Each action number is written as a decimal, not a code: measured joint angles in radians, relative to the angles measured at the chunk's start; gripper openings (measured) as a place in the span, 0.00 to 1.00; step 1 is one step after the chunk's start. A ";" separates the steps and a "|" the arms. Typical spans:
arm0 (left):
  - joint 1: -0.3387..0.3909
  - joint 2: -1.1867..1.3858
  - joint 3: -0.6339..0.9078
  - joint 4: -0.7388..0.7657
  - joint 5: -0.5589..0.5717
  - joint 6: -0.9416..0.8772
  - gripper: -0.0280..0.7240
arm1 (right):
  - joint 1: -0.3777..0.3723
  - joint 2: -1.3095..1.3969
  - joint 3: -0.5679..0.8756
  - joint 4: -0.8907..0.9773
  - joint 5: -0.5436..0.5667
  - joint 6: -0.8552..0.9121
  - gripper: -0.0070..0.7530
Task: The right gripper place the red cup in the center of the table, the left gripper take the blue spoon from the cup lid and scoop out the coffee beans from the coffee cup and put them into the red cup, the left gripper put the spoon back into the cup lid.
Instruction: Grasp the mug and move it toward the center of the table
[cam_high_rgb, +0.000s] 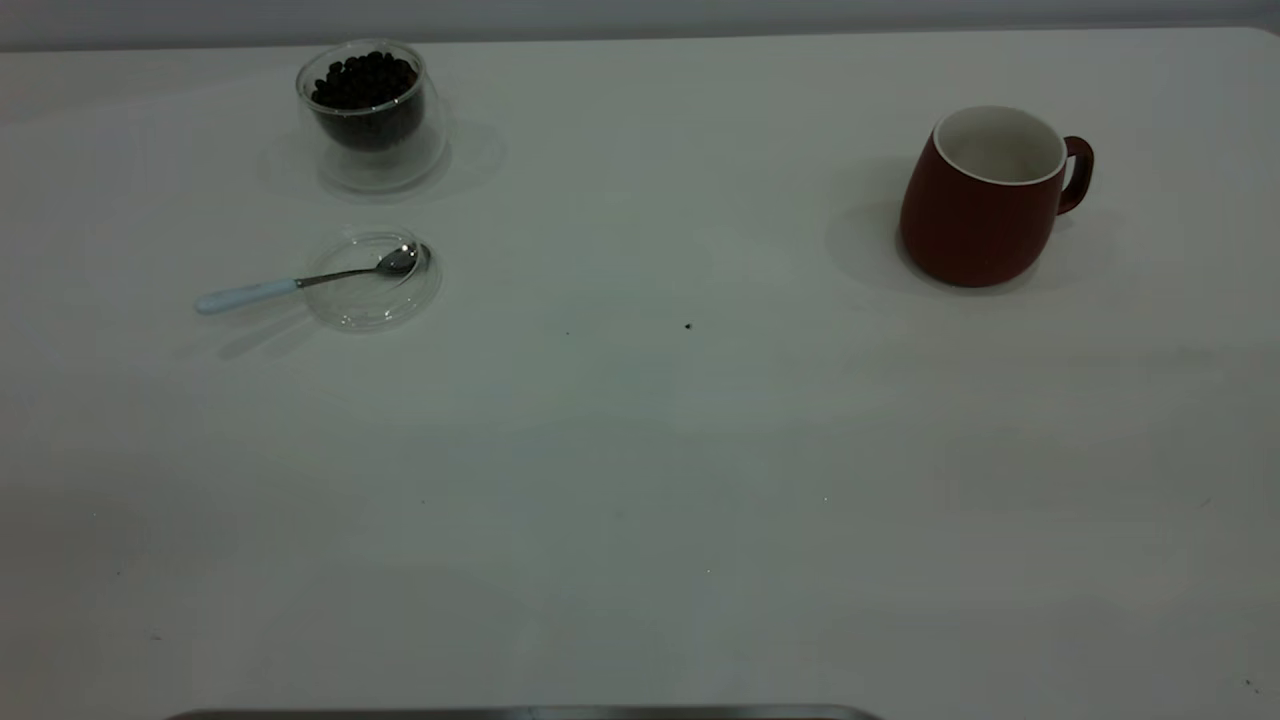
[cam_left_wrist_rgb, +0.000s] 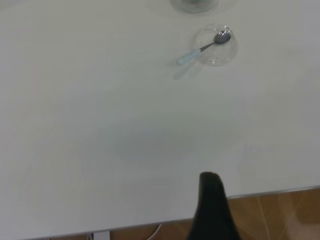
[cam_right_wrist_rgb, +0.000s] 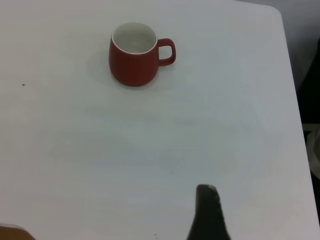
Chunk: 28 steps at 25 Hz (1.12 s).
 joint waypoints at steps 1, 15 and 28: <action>0.000 0.000 0.000 0.000 0.000 0.000 0.83 | 0.000 0.000 0.000 0.000 0.000 0.000 0.79; 0.000 0.000 0.000 0.000 0.000 0.001 0.83 | 0.000 0.000 0.000 0.000 0.000 0.001 0.79; 0.000 0.000 0.000 0.000 0.000 0.001 0.83 | 0.000 0.000 0.000 -0.001 0.000 0.033 0.79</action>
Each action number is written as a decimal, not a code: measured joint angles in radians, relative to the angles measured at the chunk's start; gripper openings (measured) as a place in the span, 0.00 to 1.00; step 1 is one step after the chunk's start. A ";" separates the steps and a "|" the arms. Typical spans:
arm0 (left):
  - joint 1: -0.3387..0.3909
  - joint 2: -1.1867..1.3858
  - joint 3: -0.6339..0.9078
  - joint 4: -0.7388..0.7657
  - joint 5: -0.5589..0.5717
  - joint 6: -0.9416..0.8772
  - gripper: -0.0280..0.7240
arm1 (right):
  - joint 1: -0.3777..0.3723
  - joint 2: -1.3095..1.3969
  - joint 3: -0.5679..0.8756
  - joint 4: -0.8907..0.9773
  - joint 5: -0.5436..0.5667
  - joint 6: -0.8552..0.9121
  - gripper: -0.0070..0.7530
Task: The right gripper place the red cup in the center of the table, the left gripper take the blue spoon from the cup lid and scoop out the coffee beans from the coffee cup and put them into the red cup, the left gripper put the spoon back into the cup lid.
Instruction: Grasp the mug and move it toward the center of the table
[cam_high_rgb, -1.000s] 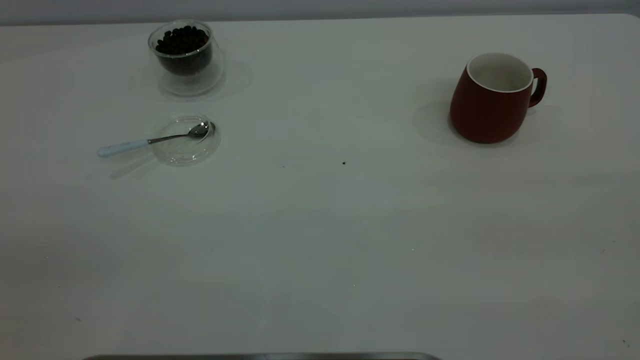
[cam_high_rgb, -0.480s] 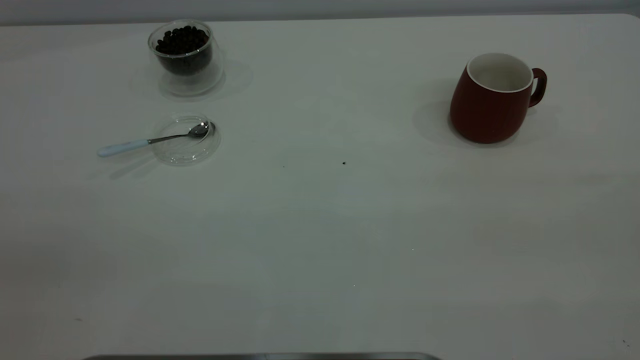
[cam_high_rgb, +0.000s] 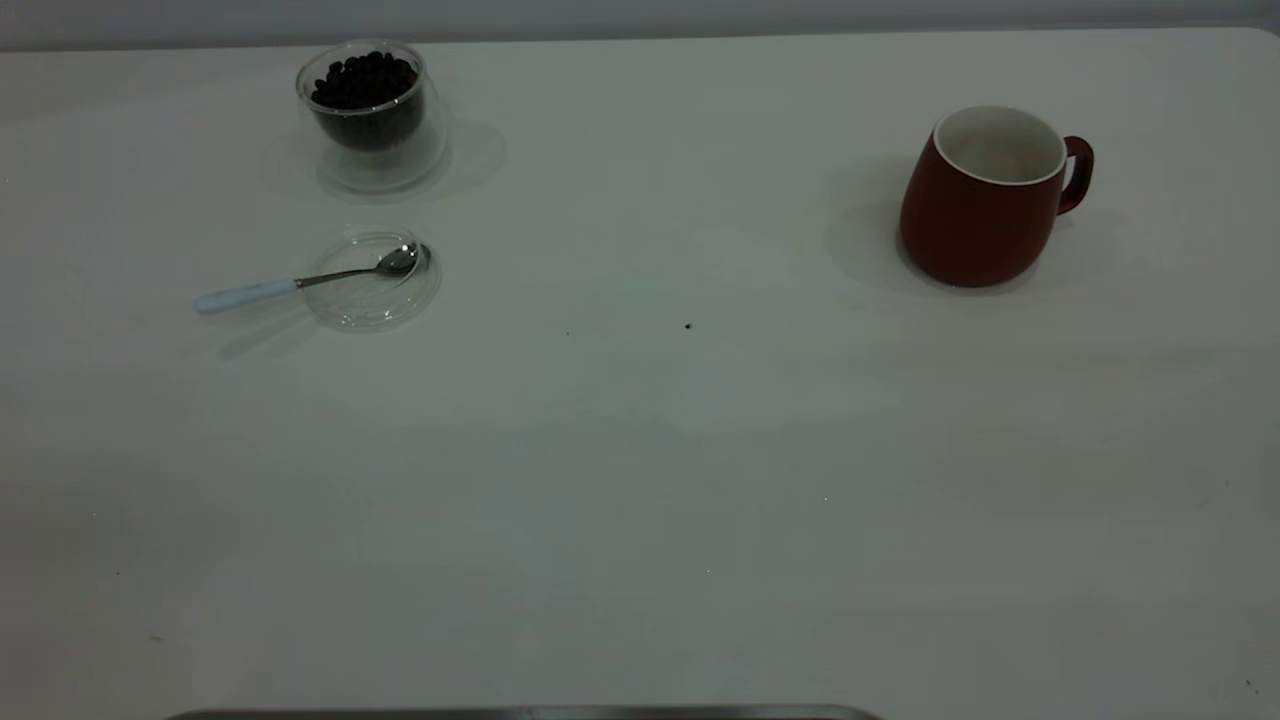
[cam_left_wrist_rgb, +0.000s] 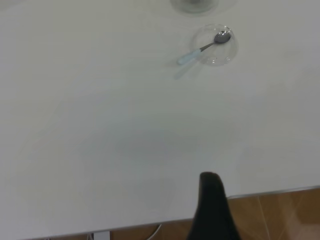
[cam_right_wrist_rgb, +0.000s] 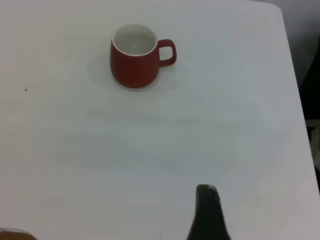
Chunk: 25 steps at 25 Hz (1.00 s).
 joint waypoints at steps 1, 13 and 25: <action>0.000 0.000 0.000 0.000 0.000 0.000 0.83 | 0.000 0.008 0.000 -0.005 0.000 -0.002 0.79; 0.000 0.000 0.000 0.000 0.000 0.000 0.83 | 0.000 0.704 -0.173 -0.077 -0.276 -0.326 0.79; 0.000 0.000 0.000 0.020 0.000 0.000 0.83 | 0.000 1.345 -0.291 0.007 -0.558 -0.712 0.93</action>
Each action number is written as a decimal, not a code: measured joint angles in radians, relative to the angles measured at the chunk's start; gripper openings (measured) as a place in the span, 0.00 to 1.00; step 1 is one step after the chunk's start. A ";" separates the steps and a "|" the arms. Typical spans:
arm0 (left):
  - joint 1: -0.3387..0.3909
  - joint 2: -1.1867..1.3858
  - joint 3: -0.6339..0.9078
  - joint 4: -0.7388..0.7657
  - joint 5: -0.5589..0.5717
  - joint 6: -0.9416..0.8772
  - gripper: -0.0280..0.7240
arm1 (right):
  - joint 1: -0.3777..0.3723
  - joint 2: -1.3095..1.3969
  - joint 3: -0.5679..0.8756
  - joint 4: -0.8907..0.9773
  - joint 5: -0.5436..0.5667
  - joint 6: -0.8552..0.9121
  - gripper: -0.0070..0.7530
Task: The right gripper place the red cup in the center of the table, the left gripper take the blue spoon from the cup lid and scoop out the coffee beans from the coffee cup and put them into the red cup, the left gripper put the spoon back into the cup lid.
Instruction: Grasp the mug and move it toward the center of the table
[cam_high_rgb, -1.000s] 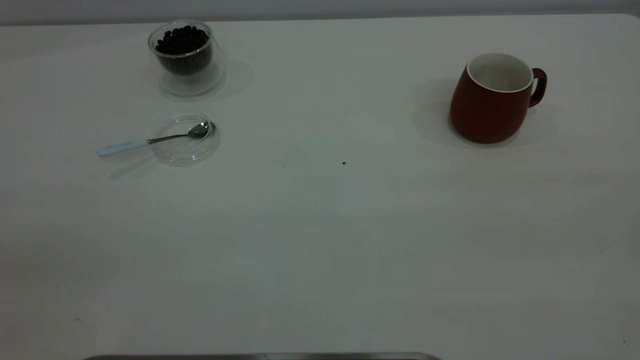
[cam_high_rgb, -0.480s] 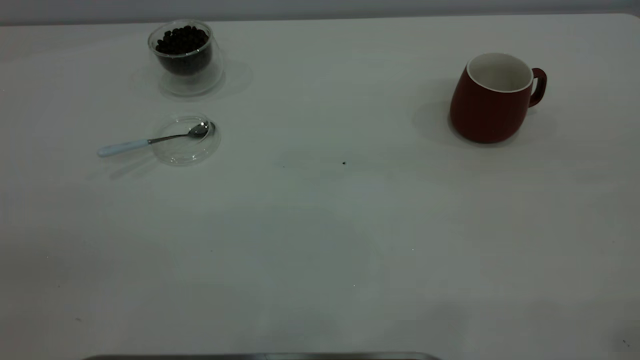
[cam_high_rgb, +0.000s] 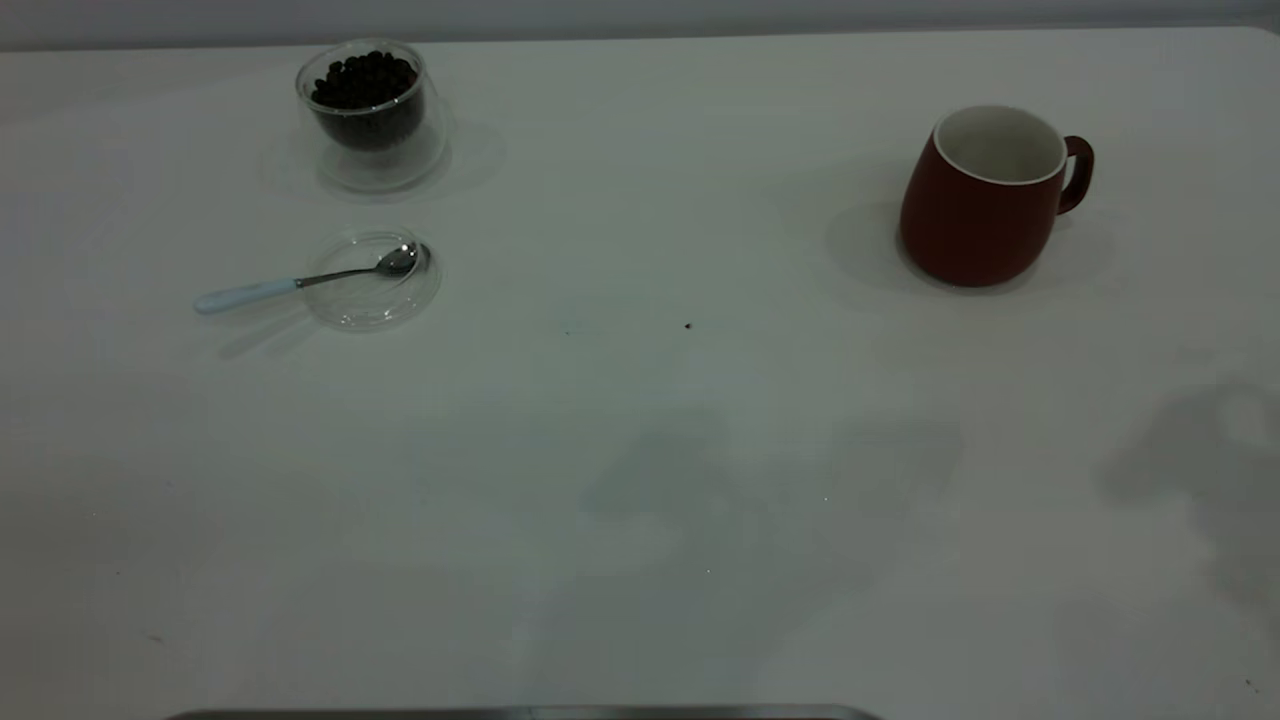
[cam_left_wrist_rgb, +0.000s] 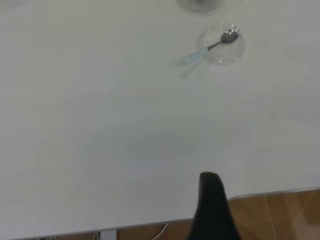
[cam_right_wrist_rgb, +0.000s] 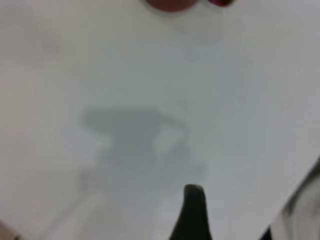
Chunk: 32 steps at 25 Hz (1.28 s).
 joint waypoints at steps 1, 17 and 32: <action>0.000 0.000 0.000 0.001 0.000 0.000 0.83 | 0.000 0.049 -0.014 0.019 -0.026 -0.032 0.94; 0.000 0.000 0.000 0.001 0.000 0.000 0.83 | 0.023 0.765 -0.418 0.084 -0.079 -0.249 0.93; 0.000 0.000 0.000 0.001 0.000 0.000 0.83 | 0.137 1.038 -0.724 -0.011 -0.079 -0.354 0.85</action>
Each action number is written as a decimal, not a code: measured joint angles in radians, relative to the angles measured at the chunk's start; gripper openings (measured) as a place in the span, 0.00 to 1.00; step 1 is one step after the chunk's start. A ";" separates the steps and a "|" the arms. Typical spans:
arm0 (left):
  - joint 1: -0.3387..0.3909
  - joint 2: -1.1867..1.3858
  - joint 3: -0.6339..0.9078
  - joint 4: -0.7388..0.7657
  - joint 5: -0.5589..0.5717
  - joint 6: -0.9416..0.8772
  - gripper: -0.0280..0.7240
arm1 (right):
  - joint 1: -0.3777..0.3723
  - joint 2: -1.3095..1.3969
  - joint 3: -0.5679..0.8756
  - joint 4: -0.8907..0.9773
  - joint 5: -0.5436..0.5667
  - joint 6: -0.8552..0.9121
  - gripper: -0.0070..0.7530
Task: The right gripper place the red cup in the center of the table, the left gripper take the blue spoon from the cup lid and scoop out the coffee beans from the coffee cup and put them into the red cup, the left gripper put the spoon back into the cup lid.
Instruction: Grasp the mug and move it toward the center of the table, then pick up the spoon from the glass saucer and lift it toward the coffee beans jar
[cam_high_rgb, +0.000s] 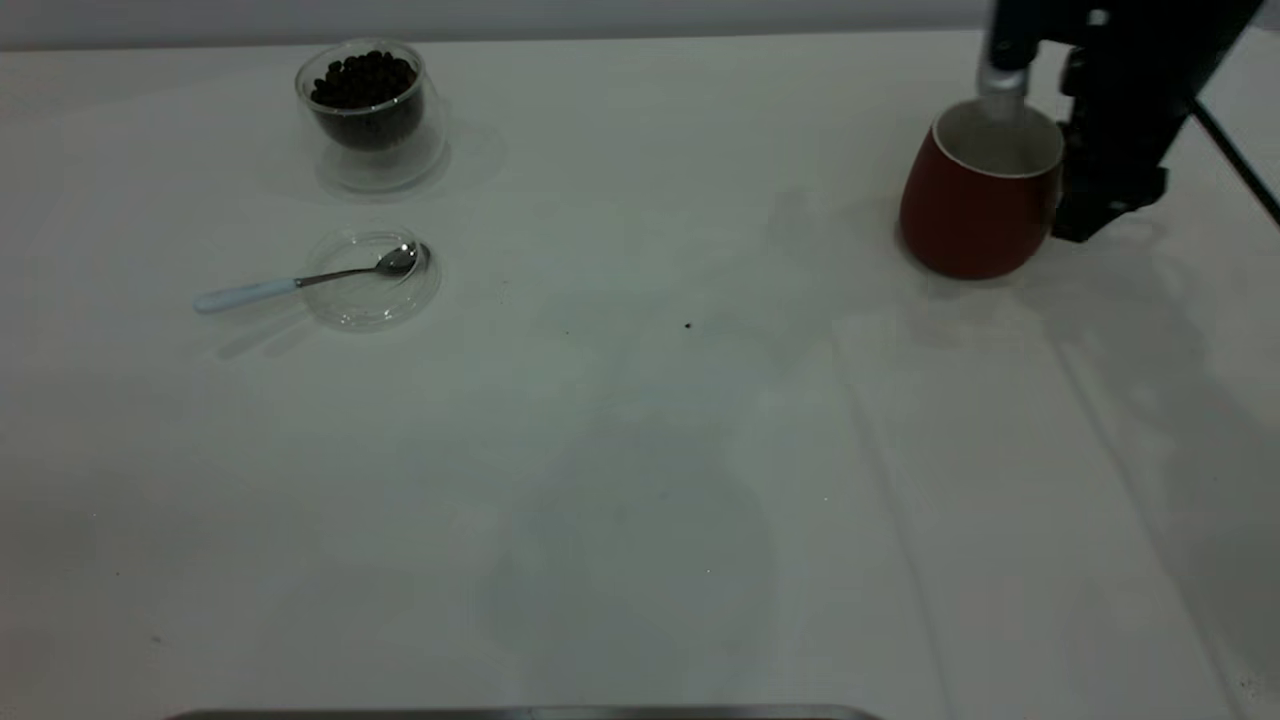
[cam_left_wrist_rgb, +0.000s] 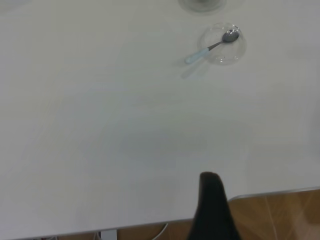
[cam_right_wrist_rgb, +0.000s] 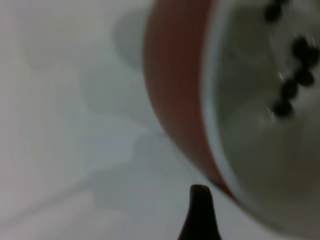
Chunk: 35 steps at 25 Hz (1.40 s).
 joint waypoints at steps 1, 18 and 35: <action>0.000 0.000 0.000 0.000 0.000 0.000 0.83 | 0.013 0.002 -0.005 -0.007 -0.001 0.000 0.85; 0.000 0.000 0.000 0.000 0.000 0.000 0.83 | 0.313 0.004 -0.098 0.172 -0.001 0.179 0.82; 0.000 0.000 0.000 0.000 0.000 0.000 0.83 | 0.267 -0.319 -0.116 0.087 0.462 0.587 0.79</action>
